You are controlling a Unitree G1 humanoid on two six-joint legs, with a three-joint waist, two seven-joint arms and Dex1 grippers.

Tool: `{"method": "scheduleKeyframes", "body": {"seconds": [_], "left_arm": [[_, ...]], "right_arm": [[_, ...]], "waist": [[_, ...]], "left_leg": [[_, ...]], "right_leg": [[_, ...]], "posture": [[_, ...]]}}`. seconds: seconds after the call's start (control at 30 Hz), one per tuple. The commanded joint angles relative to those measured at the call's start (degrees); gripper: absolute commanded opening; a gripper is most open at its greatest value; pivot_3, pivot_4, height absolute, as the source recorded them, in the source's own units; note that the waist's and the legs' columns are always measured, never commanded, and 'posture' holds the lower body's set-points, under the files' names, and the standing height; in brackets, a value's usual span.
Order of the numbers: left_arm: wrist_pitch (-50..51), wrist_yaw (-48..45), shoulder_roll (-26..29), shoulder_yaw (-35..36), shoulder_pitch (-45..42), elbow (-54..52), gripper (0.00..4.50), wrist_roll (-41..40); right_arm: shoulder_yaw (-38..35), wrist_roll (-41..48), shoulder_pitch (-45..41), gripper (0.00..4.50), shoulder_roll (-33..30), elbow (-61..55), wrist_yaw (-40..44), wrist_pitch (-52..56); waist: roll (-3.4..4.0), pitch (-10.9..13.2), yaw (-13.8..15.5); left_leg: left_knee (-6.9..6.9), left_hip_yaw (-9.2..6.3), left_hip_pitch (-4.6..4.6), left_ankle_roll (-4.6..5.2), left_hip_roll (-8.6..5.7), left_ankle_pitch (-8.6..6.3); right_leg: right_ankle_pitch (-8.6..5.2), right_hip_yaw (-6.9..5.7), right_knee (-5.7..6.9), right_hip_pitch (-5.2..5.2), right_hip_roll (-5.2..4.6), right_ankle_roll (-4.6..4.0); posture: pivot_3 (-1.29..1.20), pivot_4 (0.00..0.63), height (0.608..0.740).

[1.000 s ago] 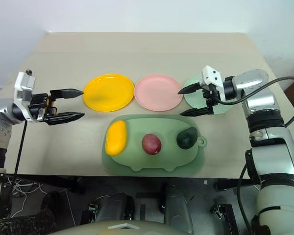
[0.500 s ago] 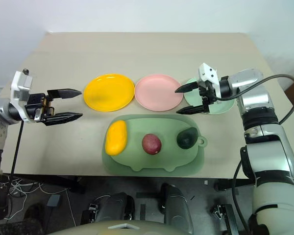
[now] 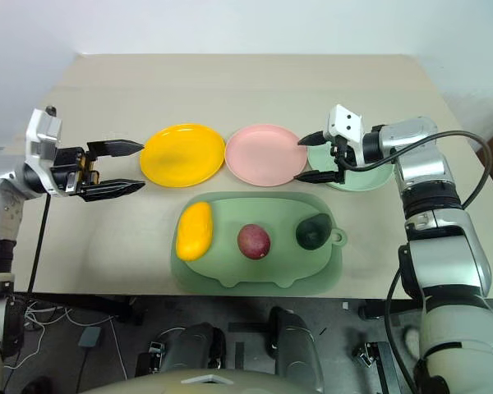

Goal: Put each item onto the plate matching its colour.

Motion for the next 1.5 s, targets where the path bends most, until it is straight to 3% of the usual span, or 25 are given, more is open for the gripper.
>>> {"method": "scheduleKeyframes", "body": {"seconds": [0.03,0.2,0.33,0.67,0.9,1.23,1.5], "left_arm": [[-0.7,-0.3,0.5,0.4,-1.1,-0.7,4.50,0.2],[-1.1,-0.9,0.7,0.5,-1.3,0.6,4.50,0.7],[-1.4,-1.1,0.2,0.1,-2.1,1.0,4.50,1.0],[-1.9,-2.0,-1.2,-1.1,-4.0,3.1,4.50,1.9],[-2.3,-2.3,-2.0,-1.9,-4.9,4.4,4.50,2.4],[-2.1,-3.1,-2.0,-1.8,-5.3,4.7,4.50,2.9],[-2.2,-3.2,-1.9,-1.7,-5.5,5.3,4.50,3.2]], "right_arm": [[-1.2,-1.2,-0.9,4.45,-1.0,1.0,0.5,-0.5],[0.2,1.4,-1.8,4.45,-3.5,-1.1,9.9,6.6],[0.7,0.4,-2.4,4.45,-5.1,-1.7,10.7,4.2],[11.7,8.4,-2.3,4.45,-13.4,-13.1,11.1,6.6],[15.4,11.3,-0.5,4.45,-17.2,-21.8,11.1,5.7],[13.4,10.1,6.4,4.45,-16.9,-34.4,11.1,3.9],[12.2,5.8,9.4,4.45,-16.1,-33.0,11.1,-1.3]], "waist": [[0.00,0.0,0.0],[0.01,0.0,0.1],[0.01,0.0,0.0],[0.03,0.0,0.1],[0.01,0.0,0.1],[0.00,0.0,0.2],[-0.02,0.0,0.3]], "left_leg": [[0.00,0.00,0.00,0.00,0.00,0.00],[0.01,0.00,0.00,0.01,0.00,0.00],[0.01,0.00,0.00,0.02,0.00,-0.01],[0.02,0.02,0.00,0.02,0.00,-0.01],[0.02,0.04,0.00,0.02,0.00,-0.02],[0.05,0.04,-0.02,0.04,0.00,-0.03],[0.06,0.04,-0.02,0.05,0.00,-0.03]], "right_leg": [[0.00,0.00,0.00,0.00,0.00,0.00],[0.00,0.01,0.00,0.00,0.00,0.00],[0.00,0.01,0.00,0.00,0.00,0.00],[0.00,0.03,0.00,-0.01,0.00,0.00],[0.00,0.04,0.01,-0.04,0.01,0.00],[0.00,0.04,0.00,-0.04,0.01,0.01],[0.00,0.04,0.00,-0.03,0.01,0.01]], "posture": [[0.00,0.150,0.740],[0.00,0.150,0.740],[0.00,0.150,0.740],[0.00,0.150,0.740],[0.00,0.150,0.740],[0.00,0.150,0.740],[0.00,0.150,0.740]]}}
